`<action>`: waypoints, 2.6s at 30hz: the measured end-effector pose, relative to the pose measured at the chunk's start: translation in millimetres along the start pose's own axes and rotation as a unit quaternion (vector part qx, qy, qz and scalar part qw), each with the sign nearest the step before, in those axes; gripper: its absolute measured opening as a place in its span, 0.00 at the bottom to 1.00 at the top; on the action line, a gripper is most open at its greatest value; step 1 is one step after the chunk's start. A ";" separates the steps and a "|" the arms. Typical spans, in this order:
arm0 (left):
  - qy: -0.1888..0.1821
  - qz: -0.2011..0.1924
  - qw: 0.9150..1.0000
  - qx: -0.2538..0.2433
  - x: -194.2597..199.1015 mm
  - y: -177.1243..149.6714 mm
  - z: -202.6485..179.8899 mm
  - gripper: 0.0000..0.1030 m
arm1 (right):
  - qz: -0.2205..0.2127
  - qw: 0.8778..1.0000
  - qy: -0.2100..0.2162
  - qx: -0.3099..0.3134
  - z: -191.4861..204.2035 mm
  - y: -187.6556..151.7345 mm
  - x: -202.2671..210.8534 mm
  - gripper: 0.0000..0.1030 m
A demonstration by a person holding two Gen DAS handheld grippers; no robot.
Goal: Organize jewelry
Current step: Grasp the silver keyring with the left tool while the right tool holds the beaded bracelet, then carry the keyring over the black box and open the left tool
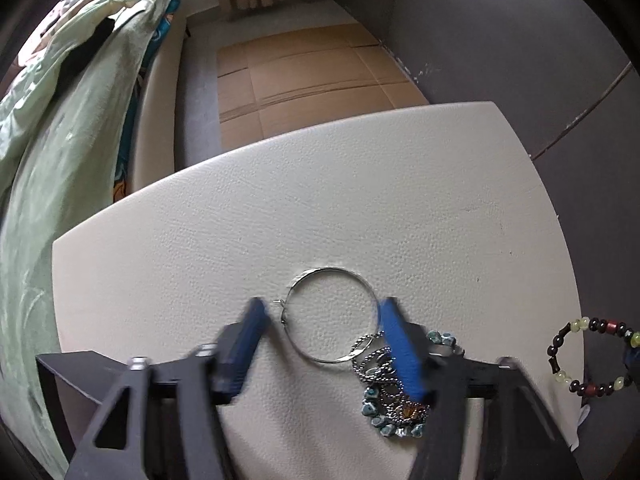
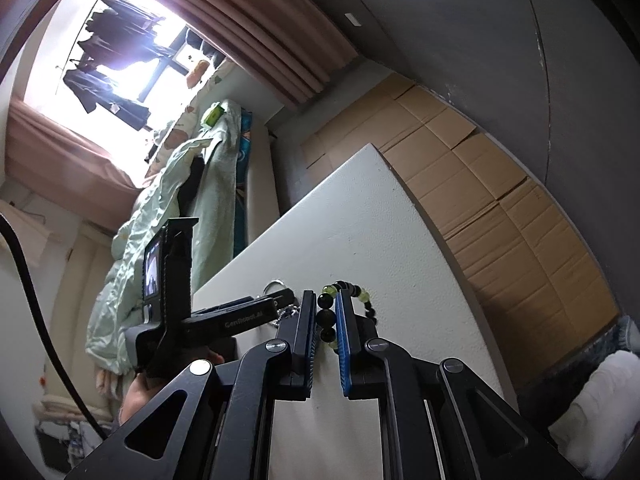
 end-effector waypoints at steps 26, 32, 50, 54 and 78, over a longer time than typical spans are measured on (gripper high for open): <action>-0.081 -0.105 0.991 -0.005 125.5 -23.3 41.1 0.50 | -0.019 0.997 0.042 0.066 55.8 -8.6 -6.4 0.11; -0.106 -0.134 0.985 0.001 140.6 -50.2 56.0 0.50 | -0.022 0.994 0.066 0.079 74.0 -14.6 -10.8 0.11; -0.108 -0.118 0.986 0.043 123.0 -86.8 117.3 0.53 | -0.018 0.983 0.134 0.124 151.1 -44.6 -35.6 0.11; -0.110 -0.113 0.986 0.060 120.1 -92.2 131.8 0.63 | -0.005 0.980 0.150 0.131 166.1 -54.3 -46.9 0.11; -0.116 -0.153 0.975 0.116 142.8 -99.4 182.7 0.76 | 0.057 0.974 0.171 0.141 201.5 -101.6 -83.8 0.52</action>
Point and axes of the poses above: each gripper's, at about its wrist camera, not at the fingertips, and x roughly against the way its jaws point, z to its left, y to its top, the point moved 8 cm from there along -x, roughly the way its jaws point, and after that the axes turned 3 degrees about -x, right-handed, at the moved point
